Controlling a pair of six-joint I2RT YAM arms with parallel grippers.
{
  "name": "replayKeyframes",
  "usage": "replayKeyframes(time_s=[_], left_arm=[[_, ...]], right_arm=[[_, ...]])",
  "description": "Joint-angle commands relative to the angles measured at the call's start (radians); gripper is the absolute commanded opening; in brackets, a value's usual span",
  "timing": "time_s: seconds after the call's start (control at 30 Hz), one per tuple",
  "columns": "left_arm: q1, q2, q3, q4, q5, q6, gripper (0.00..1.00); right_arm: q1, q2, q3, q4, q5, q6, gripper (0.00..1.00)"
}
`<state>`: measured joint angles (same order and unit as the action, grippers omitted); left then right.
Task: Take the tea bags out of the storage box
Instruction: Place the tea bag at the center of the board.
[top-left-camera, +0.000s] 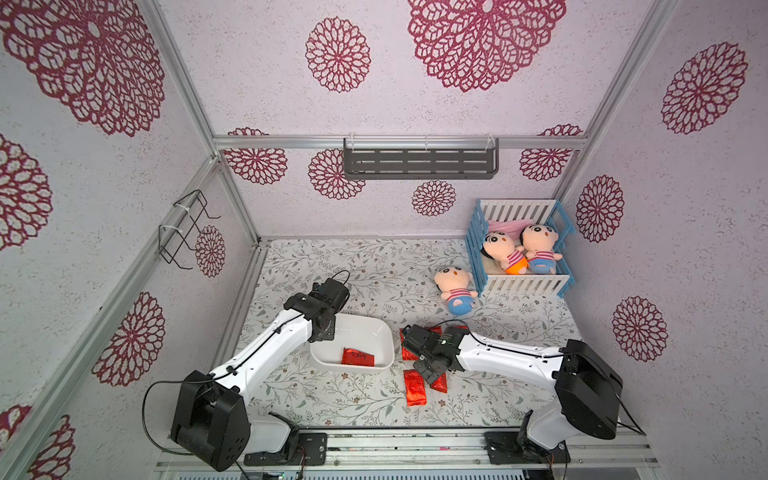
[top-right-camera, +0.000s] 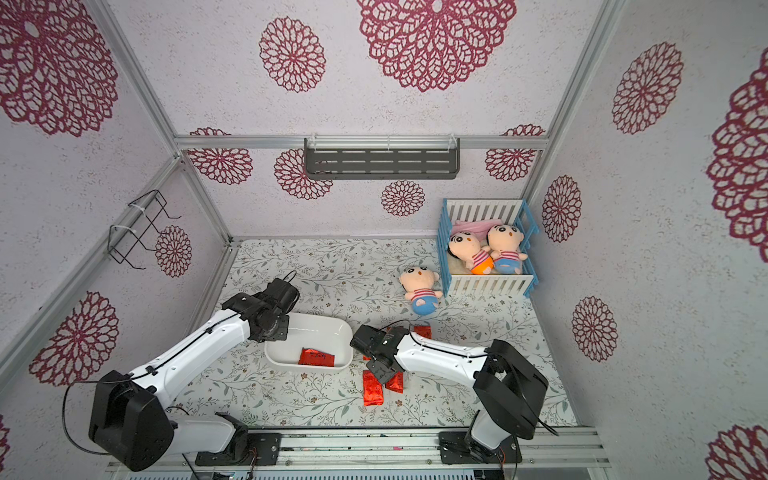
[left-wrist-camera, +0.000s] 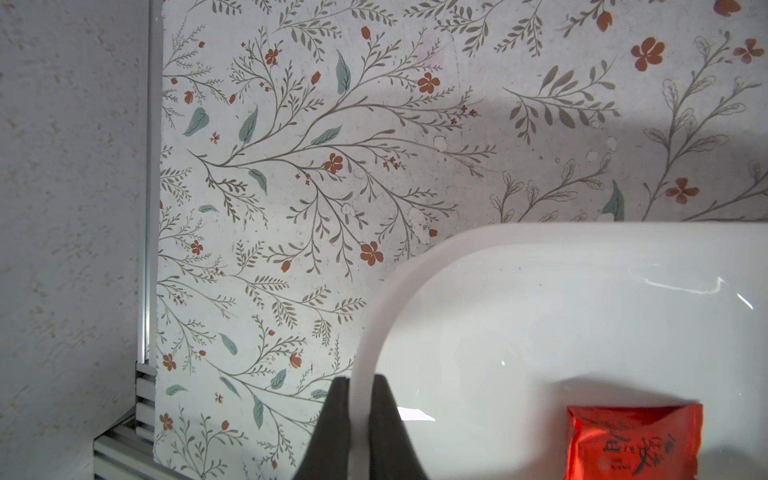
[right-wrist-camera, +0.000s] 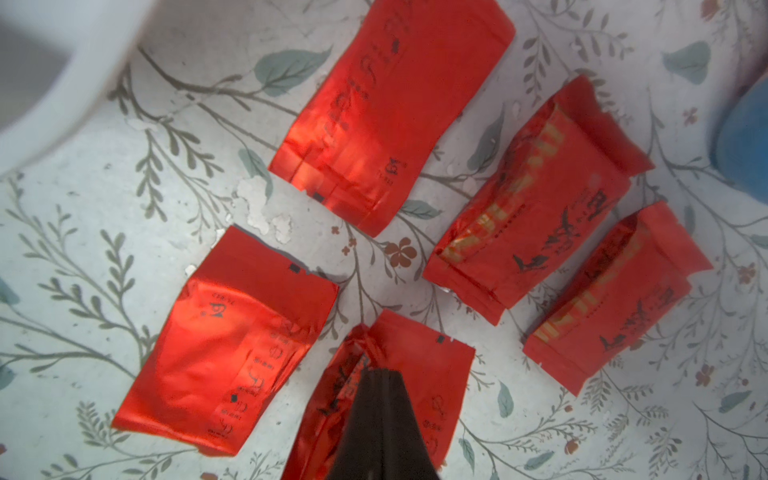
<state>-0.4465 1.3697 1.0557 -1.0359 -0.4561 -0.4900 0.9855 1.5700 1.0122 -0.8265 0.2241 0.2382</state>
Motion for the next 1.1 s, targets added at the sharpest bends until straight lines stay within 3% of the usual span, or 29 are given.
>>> replayKeyframes(time_s=[0.0,0.9,1.07], left_arm=[[0.003,0.007,0.016,-0.015,-0.005,0.005,0.00],[0.003,0.019,0.017,-0.015,-0.003,0.006,0.00],[0.003,0.021,0.018,-0.014,-0.003,0.004,0.00]], right_arm=[[0.012,0.001,0.017,-0.023,-0.022,0.014,0.05],[0.039,0.110,0.013,-0.053,0.068,0.072,0.08],[0.041,0.121,0.033,-0.048,0.079,0.050,0.16]])
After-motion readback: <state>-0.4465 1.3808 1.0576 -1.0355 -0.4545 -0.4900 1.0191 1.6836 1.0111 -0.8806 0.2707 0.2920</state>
